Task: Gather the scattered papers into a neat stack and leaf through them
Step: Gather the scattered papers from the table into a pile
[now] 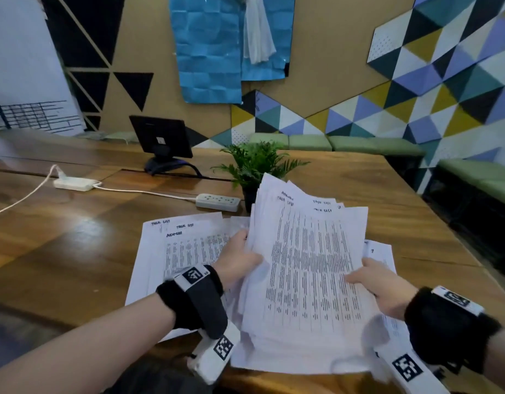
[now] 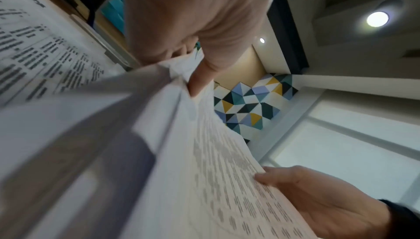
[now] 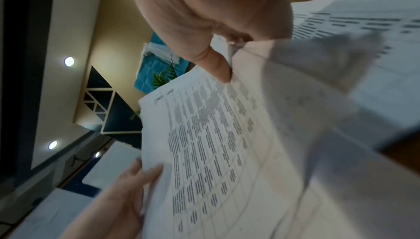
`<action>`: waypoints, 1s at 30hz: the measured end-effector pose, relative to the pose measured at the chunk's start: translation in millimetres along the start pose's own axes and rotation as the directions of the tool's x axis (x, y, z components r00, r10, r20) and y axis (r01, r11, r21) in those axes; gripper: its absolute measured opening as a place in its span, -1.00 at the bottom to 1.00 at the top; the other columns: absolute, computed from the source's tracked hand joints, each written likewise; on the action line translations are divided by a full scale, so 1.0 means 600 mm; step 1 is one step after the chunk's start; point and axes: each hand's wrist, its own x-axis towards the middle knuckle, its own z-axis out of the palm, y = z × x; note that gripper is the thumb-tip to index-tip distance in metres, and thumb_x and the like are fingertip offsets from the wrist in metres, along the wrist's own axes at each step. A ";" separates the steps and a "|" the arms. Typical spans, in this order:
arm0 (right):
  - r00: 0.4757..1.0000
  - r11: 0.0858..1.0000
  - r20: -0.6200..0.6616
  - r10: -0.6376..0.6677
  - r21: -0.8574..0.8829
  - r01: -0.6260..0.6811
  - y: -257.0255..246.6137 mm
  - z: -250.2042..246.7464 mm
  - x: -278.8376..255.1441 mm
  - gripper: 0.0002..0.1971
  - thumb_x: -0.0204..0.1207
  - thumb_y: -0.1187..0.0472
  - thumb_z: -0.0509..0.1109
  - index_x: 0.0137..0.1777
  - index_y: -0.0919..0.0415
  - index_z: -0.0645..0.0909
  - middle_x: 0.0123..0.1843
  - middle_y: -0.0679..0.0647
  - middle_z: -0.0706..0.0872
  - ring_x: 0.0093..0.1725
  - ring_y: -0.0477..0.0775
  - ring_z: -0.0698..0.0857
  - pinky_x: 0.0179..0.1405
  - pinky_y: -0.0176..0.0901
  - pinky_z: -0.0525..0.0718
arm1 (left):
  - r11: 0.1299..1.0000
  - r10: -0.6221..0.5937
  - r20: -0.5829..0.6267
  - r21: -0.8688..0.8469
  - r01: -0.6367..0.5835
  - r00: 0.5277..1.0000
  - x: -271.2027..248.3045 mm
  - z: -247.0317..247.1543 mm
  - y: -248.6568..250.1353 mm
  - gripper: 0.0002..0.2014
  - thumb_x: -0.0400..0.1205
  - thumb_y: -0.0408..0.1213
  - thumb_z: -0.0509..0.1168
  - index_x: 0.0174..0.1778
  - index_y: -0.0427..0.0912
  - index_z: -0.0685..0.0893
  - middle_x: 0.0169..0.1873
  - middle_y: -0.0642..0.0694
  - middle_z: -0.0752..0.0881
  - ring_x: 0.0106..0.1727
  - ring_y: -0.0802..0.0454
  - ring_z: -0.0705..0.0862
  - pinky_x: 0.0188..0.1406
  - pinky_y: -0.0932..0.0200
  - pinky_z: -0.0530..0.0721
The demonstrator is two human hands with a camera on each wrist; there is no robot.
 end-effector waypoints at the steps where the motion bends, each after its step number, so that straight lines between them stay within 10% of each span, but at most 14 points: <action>1: 1.000 1.000 -0.014 -0.025 0.015 0.025 -0.025 0.004 -0.007 -0.28 0.29 0.28 0.47 0.50 0.25 0.37 0.50 0.25 0.52 0.47 0.32 0.49 0.52 0.33 0.36 | 1.000 0.000 -0.049 -0.026 -0.001 0.999 0.004 -0.004 0.001 -0.49 0.53 -0.60 0.27 0.41 -0.24 0.44 0.24 -0.20 0.68 0.25 -0.22 0.68 0.29 -0.21 0.67; 5: 0.999 0.995 -0.034 -0.019 -0.098 0.015 -0.097 0.035 -0.040 -0.51 0.57 0.29 0.33 0.50 0.35 0.40 0.36 0.16 0.54 0.45 0.22 0.48 0.35 0.00 0.42 | 0.985 -0.167 -0.074 0.025 0.170 0.983 0.042 -0.017 -0.012 -0.34 0.47 -0.45 0.27 0.54 -0.19 0.33 0.44 -0.25 0.54 0.40 -0.27 0.55 0.42 -0.19 0.56; 8: 0.999 0.981 -0.035 -0.008 -0.195 0.001 -0.095 0.058 -0.030 -0.57 0.61 0.30 0.26 0.44 0.44 0.47 0.10 0.17 0.52 0.07 0.07 0.51 -0.01 -0.17 0.43 | 0.948 -0.296 -0.042 0.109 0.299 0.954 0.071 -0.015 -0.028 -0.21 0.49 -0.29 0.33 0.65 -0.23 0.16 0.63 -0.30 0.25 0.58 -0.29 0.34 0.54 -0.11 0.40; 14: 0.998 0.994 -0.005 0.055 -0.096 -0.055 -0.092 0.070 -0.009 -0.49 0.51 0.27 0.44 0.42 0.47 0.48 0.46 0.26 0.50 0.43 0.28 0.48 0.36 -0.02 0.44 | 0.973 -0.226 -0.046 0.032 0.228 0.973 0.072 -0.001 -0.015 -0.39 0.57 -0.52 0.19 0.59 -0.34 0.24 0.49 -0.33 0.47 0.36 -0.28 0.54 0.37 -0.02 0.52; 17: 0.998 0.992 0.012 0.062 -0.109 -0.060 -0.086 0.063 -0.013 -0.89 0.56 0.31 0.37 -0.16 0.35 0.60 -0.24 0.21 0.51 -0.29 0.15 0.47 -0.29 -0.14 0.45 | 0.990 -0.057 -0.056 0.125 0.064 0.997 0.048 -0.003 0.001 -0.29 0.56 -0.55 0.14 0.64 -0.11 0.12 0.44 -0.19 0.52 0.35 -0.23 0.55 0.33 -0.07 0.60; 19: 0.997 0.995 0.002 0.079 -0.063 -0.079 -0.082 0.059 -0.009 -0.72 0.59 0.29 0.32 -0.37 0.22 0.43 -0.38 0.12 0.32 -0.44 0.06 0.27 -0.42 -0.18 0.29 | 0.994 0.014 -0.053 0.110 -0.008 0.998 0.028 -0.018 0.015 -0.27 0.57 -0.60 0.14 0.63 -0.06 0.10 0.39 -0.17 0.53 0.29 -0.18 0.57 0.25 -0.04 0.62; 25: 0.997 1.000 0.077 -0.006 0.029 0.004 -0.103 0.091 -0.017 -0.82 0.60 0.16 0.32 0.09 0.21 0.45 -0.22 0.08 0.44 -0.29 0.04 0.43 -0.13 -0.03 0.48 | 0.999 0.051 -0.069 0.008 -0.051 0.996 -0.015 -0.147 0.024 -0.35 0.53 -0.65 0.24 0.50 -0.10 0.29 0.28 -0.24 0.59 0.16 -0.25 0.66 0.07 -0.10 0.67; 30: 0.982 0.997 0.173 -0.078 0.000 0.079 -0.133 0.166 -0.035 -0.93 0.59 0.36 0.21 0.03 0.26 0.44 -0.19 0.14 0.51 -0.25 0.06 0.50 -0.22 -0.07 0.59 | 0.990 -0.139 -0.215 0.003 0.143 0.967 -0.012 -0.260 -0.042 -0.60 0.56 -0.69 0.15 0.29 -0.30 0.45 0.06 -0.29 0.68 -0.01 -0.28 0.69 -0.02 -0.10 0.67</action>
